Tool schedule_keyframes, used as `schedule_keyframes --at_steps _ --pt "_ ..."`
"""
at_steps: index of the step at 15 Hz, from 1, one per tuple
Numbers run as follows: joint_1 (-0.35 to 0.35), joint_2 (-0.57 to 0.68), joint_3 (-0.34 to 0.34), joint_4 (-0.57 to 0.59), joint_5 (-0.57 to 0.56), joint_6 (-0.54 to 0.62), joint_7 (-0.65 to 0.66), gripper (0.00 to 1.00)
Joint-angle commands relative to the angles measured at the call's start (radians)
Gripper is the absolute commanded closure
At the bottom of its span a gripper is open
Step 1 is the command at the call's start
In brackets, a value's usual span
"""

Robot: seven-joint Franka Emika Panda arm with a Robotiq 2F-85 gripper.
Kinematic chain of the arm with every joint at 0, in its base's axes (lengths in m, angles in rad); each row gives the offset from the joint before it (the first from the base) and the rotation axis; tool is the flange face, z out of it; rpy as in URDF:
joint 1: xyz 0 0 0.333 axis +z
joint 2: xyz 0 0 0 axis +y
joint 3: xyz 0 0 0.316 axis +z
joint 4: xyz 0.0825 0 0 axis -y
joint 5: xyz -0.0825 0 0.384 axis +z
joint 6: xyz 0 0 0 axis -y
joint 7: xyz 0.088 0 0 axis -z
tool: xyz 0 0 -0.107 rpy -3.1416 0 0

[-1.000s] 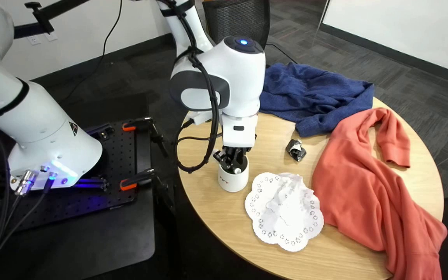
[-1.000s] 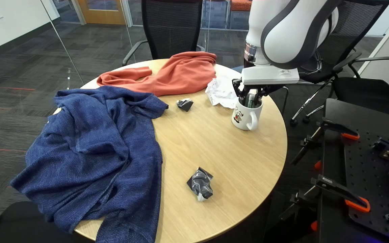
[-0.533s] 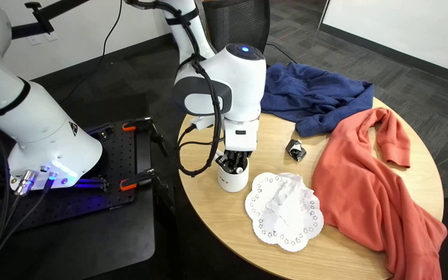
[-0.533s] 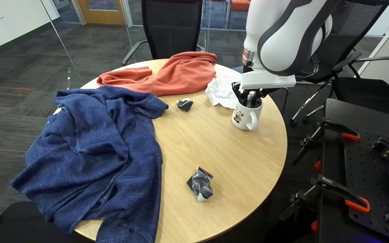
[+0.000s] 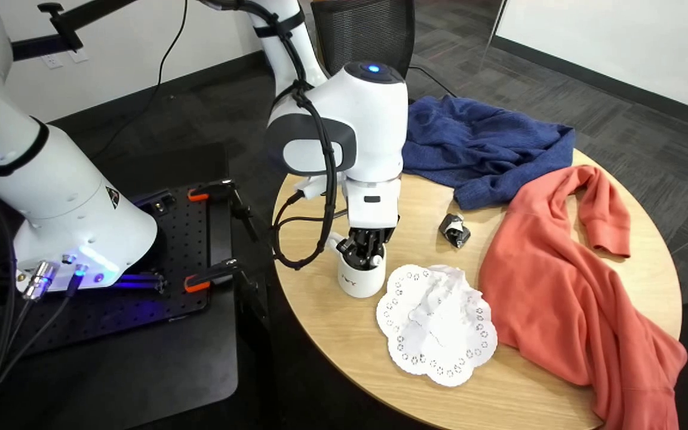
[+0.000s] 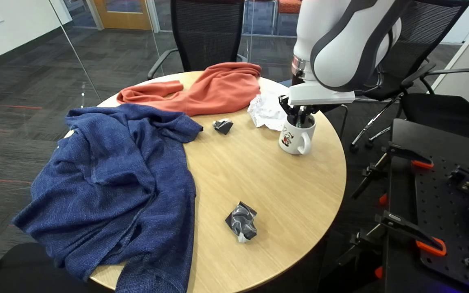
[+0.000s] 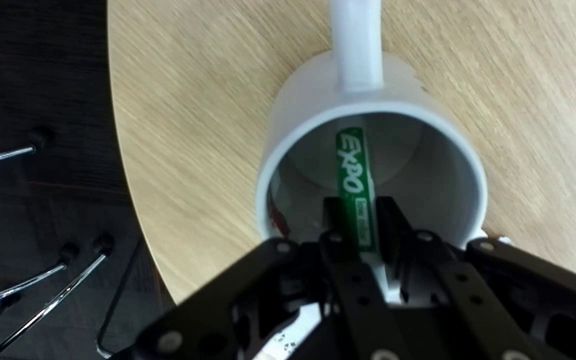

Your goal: Remove the marker from the mug cup

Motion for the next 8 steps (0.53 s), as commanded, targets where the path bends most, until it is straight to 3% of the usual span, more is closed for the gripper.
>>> schedule_keyframes --at_steps 1,5,8 --pt "0.064 -0.076 -0.076 -0.062 0.000 0.048 0.030 0.95" --pt "0.111 -0.174 -0.148 -0.119 -0.021 0.057 0.017 0.95" --pt "0.208 -0.256 -0.271 -0.163 -0.089 0.080 0.043 0.95"
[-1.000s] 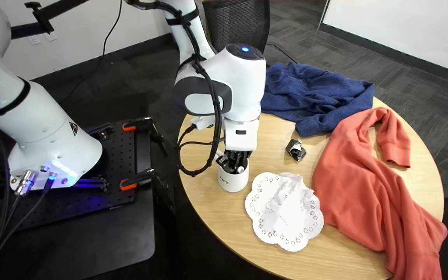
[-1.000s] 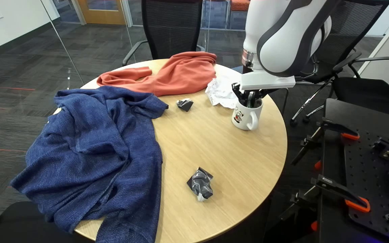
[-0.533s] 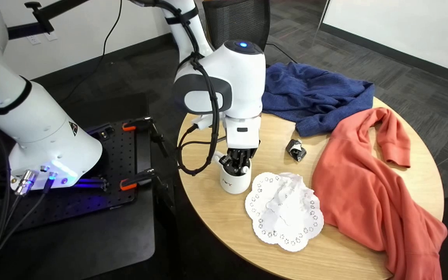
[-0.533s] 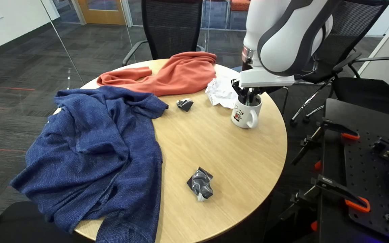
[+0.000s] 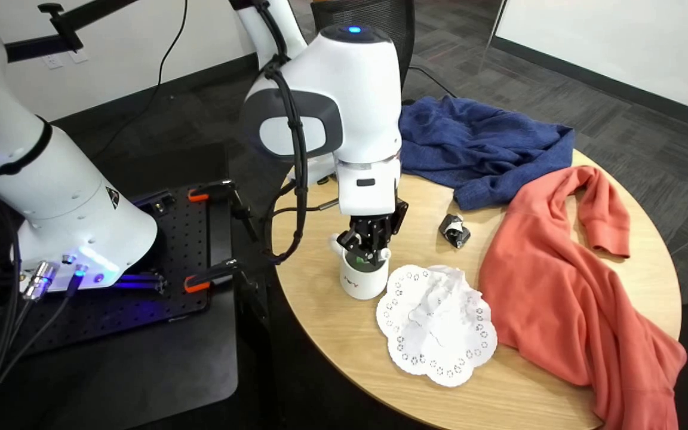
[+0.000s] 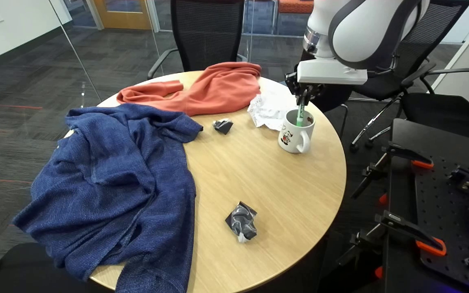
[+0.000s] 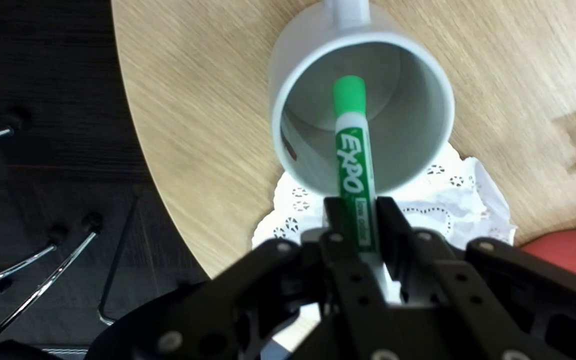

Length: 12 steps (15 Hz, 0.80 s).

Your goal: Remove the marker from the mug cup

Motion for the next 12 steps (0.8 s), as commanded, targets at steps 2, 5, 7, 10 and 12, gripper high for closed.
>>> schedule_keyframes --at_steps 2,5,7,10,12 --pt "0.174 -0.161 -0.220 -0.098 -0.133 0.068 0.052 0.95" --pt "0.280 -0.227 -0.360 -0.109 -0.227 0.116 0.076 0.95" --pt "0.326 -0.260 -0.408 -0.102 -0.268 0.128 0.080 0.95" --pt "0.365 -0.298 -0.409 -0.091 -0.298 0.121 0.076 0.95" --pt "0.382 -0.318 -0.384 -0.086 -0.301 0.111 0.070 0.95"
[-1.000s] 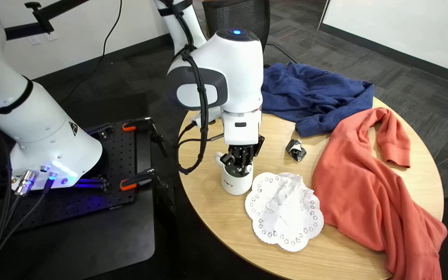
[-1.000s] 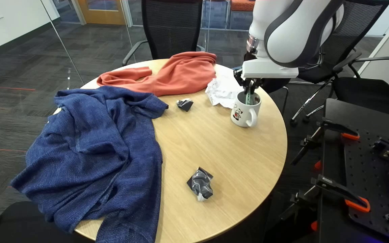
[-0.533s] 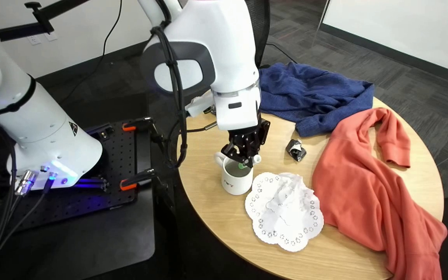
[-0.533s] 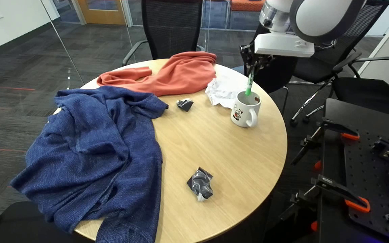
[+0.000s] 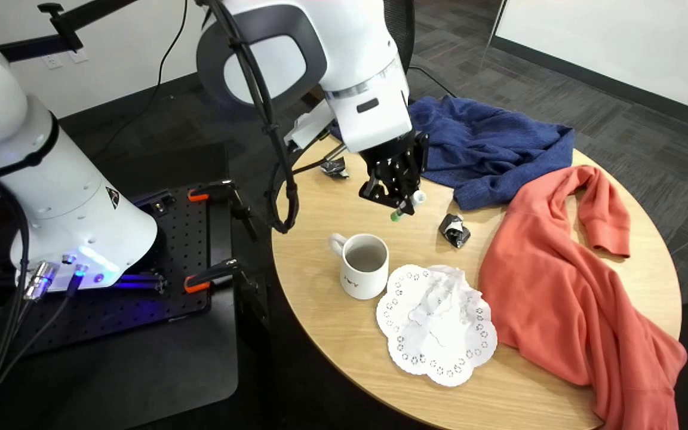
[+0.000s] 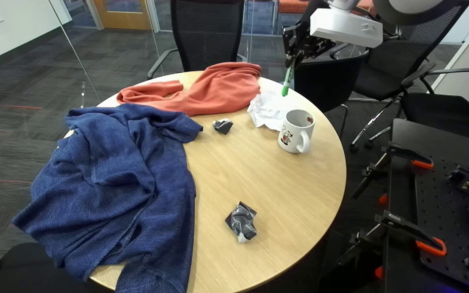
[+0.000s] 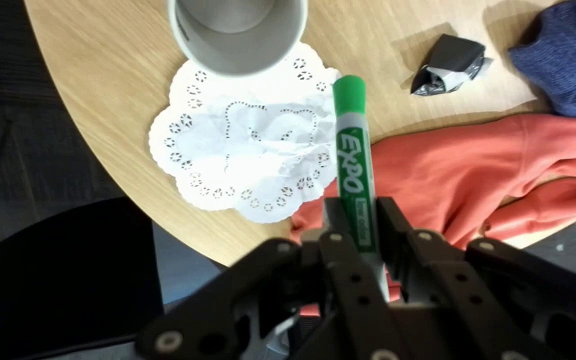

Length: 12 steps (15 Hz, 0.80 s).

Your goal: Remove the marker from the mug cup

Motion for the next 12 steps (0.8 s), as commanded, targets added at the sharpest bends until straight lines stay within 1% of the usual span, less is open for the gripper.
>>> schedule_keyframes --at_steps 1,5,8,10,12 --pt "0.046 -0.058 0.020 -0.008 -0.023 -0.001 0.009 0.95" --pt "0.082 -0.055 0.078 -0.001 0.006 -0.018 -0.007 0.95" --pt "0.094 -0.041 0.140 0.003 0.055 -0.043 -0.040 0.95" --pt "0.096 -0.026 0.188 0.008 0.117 -0.070 -0.073 0.95" --pt "0.091 0.002 0.246 0.022 0.210 -0.108 -0.131 0.95"
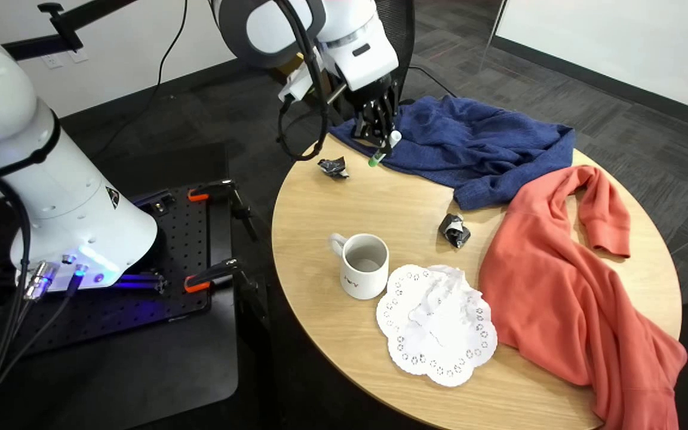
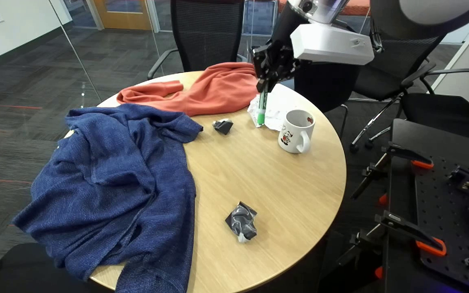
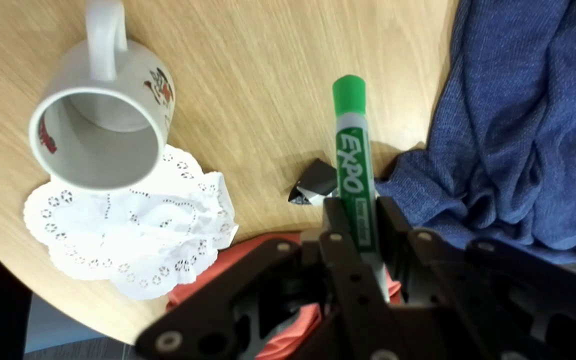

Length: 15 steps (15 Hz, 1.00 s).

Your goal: Remove the marker from the mug cup

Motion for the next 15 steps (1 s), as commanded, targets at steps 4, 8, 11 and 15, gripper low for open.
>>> schedule_keyframes --at_steps 4,8,11,15 --pt "-0.269 0.130 0.391 0.089 0.240 -0.094 -0.163 0.95" --pt "-0.459 0.298 0.544 0.209 0.245 -0.098 -0.167 0.95" --pt "-0.524 0.406 0.552 0.298 0.248 -0.116 -0.167 0.95" --pt "-0.579 0.514 0.567 0.400 0.258 -0.169 -0.174 0.95"
